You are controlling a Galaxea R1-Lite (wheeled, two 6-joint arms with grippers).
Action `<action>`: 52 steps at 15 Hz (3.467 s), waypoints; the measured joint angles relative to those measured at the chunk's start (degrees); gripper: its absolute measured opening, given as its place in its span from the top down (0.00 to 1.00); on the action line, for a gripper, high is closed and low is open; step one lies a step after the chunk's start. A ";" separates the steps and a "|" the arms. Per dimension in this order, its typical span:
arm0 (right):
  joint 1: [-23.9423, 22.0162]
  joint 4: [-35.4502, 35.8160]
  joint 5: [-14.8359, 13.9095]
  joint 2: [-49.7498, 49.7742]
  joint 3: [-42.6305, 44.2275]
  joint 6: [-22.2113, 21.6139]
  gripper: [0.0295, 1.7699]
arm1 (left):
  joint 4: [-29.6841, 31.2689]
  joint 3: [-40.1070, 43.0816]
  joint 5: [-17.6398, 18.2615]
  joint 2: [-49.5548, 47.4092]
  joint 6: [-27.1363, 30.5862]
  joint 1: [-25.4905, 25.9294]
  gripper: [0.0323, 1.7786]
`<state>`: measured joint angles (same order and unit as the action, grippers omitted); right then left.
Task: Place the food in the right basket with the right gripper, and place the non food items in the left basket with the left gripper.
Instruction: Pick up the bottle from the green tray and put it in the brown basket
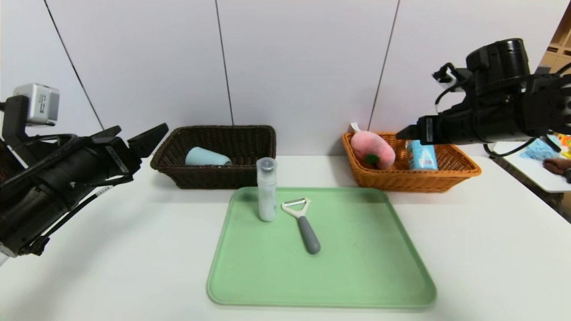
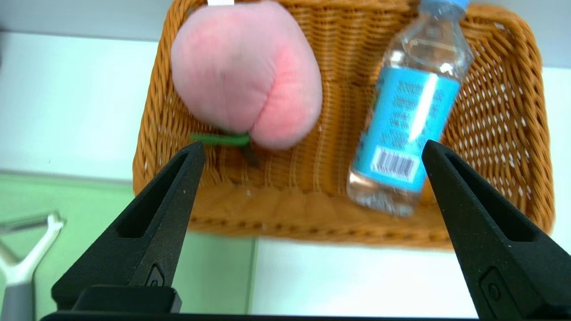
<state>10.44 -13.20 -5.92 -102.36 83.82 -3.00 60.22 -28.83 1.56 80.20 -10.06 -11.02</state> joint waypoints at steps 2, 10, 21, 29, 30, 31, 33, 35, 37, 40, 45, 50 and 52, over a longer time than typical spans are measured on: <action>0.41 0.15 1.02 5.29 -6.16 0.06 0.05 | -4.90 -5.95 -0.60 0.17 0.41 -4.60 0.05; 1.08 0.33 2.62 18.47 -19.65 0.83 0.04 | -17.66 -11.85 -10.07 5.57 2.93 -25.38 0.05; 2.12 0.37 2.32 19.81 -21.92 0.80 0.04 | 26.93 10.68 -7.67 21.65 2.90 -30.57 0.05; 2.07 0.45 2.60 19.61 -22.64 0.89 0.04 | 26.95 6.18 -12.97 30.55 2.65 -30.56 0.05; 2.10 0.45 2.62 19.63 -22.69 0.89 0.04 | 26.95 5.55 -13.00 31.37 2.68 -30.56 0.05; 2.12 0.44 2.65 19.65 -22.71 0.89 0.04 | 26.95 5.00 -13.00 32.28 2.62 -30.56 0.05; 2.12 0.45 2.62 19.81 -22.72 0.99 0.04 | 26.95 3.72 -13.26 33.99 1.94 -30.51 0.05; 2.12 0.44 2.62 19.96 -22.80 0.99 0.04 | 26.95 2.27 -13.32 35.51 1.62 -30.38 0.05; 2.12 0.45 2.60 20.31 -22.91 1.00 0.04 | 26.93 0.44 -13.35 36.75 1.63 -29.83 0.05; 2.12 0.45 2.62 20.78 -23.76 1.24 0.04 | 26.95 -1.99 -13.35 38.46 1.68 -29.09 0.05; 2.10 0.54 2.73 20.97 -24.54 1.24 0.04 | 26.93 -3.72 -13.82 40.30 1.68 -28.25 0.05; 2.12 0.52 2.62 21.03 -25.26 1.32 0.04 | 26.93 -4.63 -13.85 41.41 1.77 -27.92 0.05; 2.12 0.52 2.60 21.08 -25.26 1.27 0.04 | 26.93 -4.66 -13.87 41.57 1.96 -27.92 0.11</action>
<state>12.56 -12.68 -3.33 -81.29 58.56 -1.73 87.15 -33.49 -12.31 121.77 -8.09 -38.94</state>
